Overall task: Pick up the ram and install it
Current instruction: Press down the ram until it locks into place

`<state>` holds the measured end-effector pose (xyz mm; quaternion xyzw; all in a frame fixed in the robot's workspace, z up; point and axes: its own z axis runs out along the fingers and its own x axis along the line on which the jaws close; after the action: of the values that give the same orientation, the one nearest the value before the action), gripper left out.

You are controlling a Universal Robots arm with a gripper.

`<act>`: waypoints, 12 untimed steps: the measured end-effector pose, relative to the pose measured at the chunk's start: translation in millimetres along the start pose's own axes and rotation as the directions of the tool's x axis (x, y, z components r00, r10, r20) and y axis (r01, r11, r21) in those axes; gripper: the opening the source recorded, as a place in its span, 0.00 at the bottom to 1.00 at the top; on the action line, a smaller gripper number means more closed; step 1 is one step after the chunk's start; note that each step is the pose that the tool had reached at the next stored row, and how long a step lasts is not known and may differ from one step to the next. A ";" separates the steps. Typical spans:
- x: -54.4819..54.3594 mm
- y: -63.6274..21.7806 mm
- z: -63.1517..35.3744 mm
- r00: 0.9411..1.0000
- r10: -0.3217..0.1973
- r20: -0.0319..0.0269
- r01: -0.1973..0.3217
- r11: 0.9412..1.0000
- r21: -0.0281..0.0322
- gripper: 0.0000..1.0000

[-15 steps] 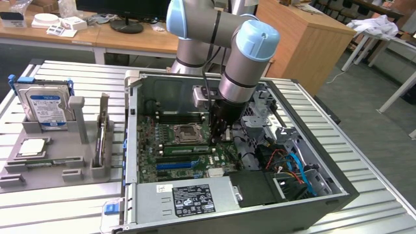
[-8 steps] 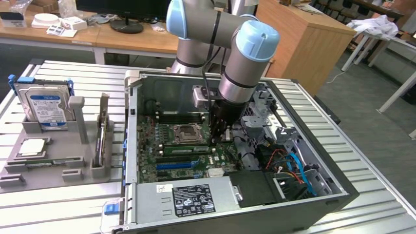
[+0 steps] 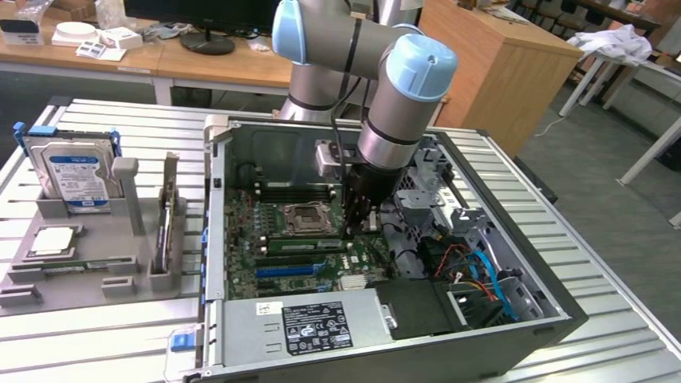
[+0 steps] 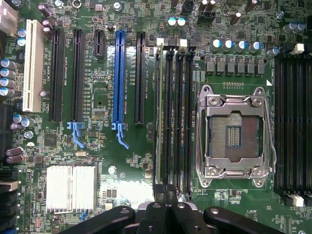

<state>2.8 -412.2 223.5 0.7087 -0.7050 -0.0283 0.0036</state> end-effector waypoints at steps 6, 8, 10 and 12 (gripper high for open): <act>-0.1 0.1 -2.1 1.000 0.000 0.000 0.000 1.000 0.000 0.11; -0.2 0.3 -6.1 1.000 0.000 0.000 0.000 1.000 0.000 0.11; -0.4 0.5 -10.2 1.000 0.000 -0.001 0.000 1.000 0.000 0.11; -0.5 0.6 -13.1 1.000 0.000 -0.001 0.000 1.000 0.000 0.11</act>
<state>2.8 -412.2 236.6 0.7087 -0.7050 -0.0279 0.0040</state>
